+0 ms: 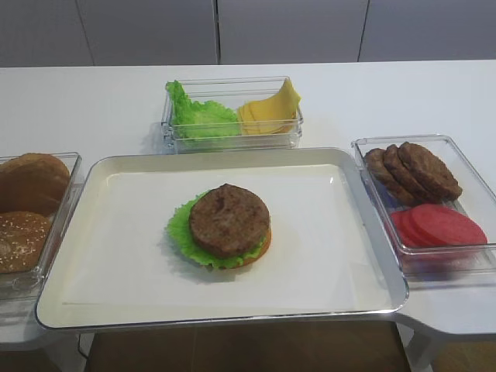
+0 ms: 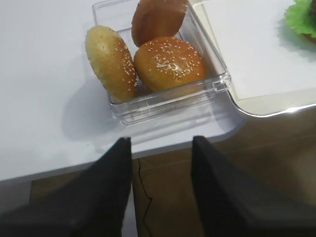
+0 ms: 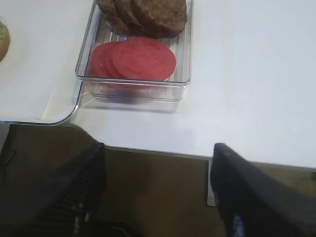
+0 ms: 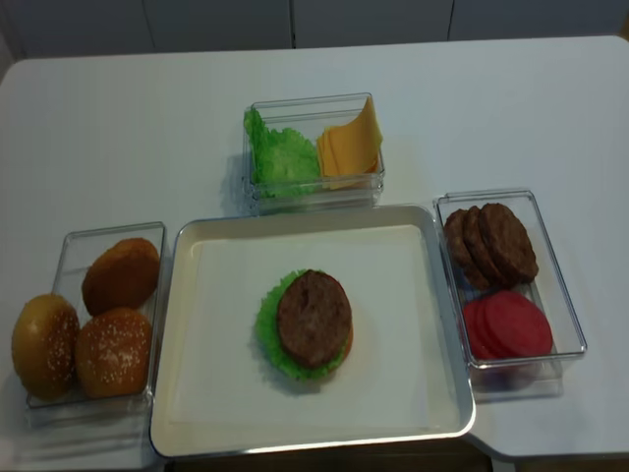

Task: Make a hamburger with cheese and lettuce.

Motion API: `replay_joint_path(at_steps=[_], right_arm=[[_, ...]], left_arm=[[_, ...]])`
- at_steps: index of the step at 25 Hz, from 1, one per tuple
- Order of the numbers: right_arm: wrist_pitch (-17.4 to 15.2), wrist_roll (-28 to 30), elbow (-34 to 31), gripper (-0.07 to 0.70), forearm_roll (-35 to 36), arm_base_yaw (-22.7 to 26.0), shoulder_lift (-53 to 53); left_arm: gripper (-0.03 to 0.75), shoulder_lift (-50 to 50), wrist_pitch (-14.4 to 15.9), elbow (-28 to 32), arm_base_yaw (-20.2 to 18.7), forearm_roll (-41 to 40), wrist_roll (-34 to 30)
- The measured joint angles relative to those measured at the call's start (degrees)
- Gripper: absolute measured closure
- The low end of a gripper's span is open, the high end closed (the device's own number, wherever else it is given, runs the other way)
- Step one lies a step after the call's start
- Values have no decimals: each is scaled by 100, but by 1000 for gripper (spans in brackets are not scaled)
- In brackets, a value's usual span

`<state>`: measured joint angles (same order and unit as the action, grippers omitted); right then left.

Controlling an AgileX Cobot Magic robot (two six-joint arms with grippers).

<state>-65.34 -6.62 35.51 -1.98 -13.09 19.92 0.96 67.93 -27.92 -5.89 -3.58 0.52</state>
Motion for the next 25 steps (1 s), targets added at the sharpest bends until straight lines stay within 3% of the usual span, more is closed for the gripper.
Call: replay_joint_path(at_steps=[8,25], right_arm=[[28,186,-681,116,14,504,-1033],[25,618,-773,116,96,504,-2077]], left_arm=[[415,0,0,0,0,0,0],[415,0,0,0,0,0,0]])
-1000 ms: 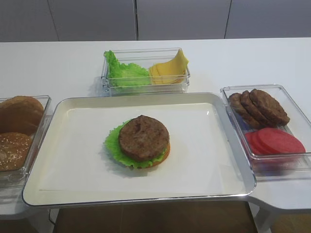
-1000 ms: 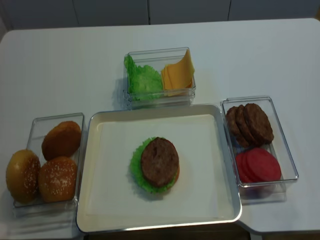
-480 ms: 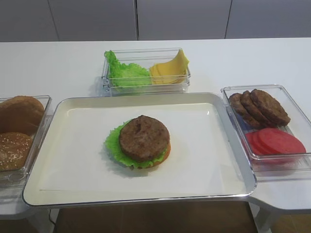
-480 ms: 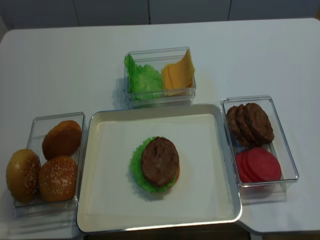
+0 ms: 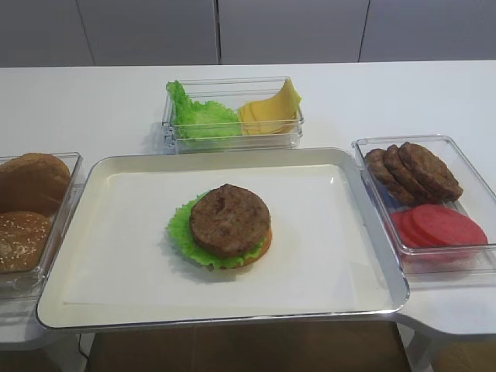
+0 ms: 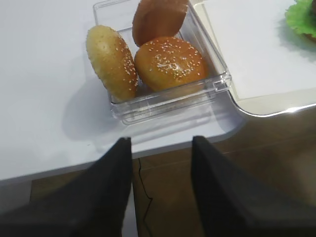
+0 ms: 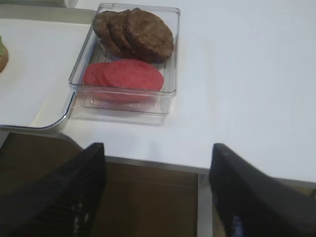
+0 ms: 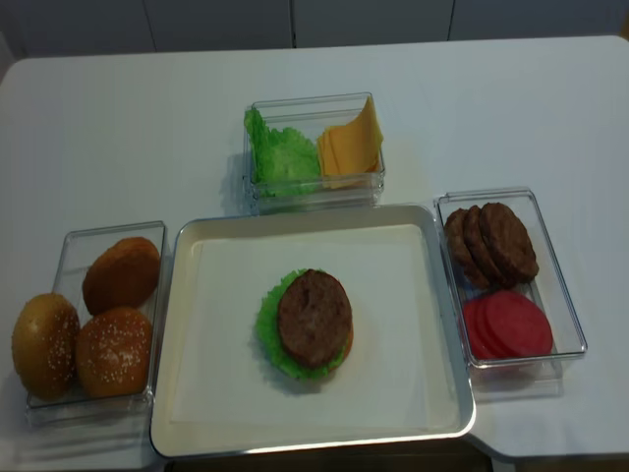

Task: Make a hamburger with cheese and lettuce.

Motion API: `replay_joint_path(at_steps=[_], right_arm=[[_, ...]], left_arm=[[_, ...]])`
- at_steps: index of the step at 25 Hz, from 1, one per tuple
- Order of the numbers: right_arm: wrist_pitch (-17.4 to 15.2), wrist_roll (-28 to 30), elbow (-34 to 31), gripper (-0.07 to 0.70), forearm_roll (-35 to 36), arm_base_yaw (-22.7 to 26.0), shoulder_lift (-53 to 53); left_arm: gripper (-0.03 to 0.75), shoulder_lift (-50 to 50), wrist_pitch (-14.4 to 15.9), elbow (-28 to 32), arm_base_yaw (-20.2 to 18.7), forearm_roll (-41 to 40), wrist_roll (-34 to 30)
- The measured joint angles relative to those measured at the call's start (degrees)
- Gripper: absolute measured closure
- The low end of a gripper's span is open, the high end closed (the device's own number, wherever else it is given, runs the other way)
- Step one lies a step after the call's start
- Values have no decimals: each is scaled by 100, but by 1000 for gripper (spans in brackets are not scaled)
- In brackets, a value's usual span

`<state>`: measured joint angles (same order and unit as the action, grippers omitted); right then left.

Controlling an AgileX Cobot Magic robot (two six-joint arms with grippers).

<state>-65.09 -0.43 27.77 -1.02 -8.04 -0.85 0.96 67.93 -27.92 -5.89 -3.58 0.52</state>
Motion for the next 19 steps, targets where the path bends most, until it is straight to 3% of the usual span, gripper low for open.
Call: replay_joint_path(at_steps=[6,19], right_arm=[[-43,389,-58,116,227,0,0],[-43,408,-58,116,237,0,0]], left_arm=[[415,0,0,0,0,0,0],[415,0,0,0,0,0,0]])
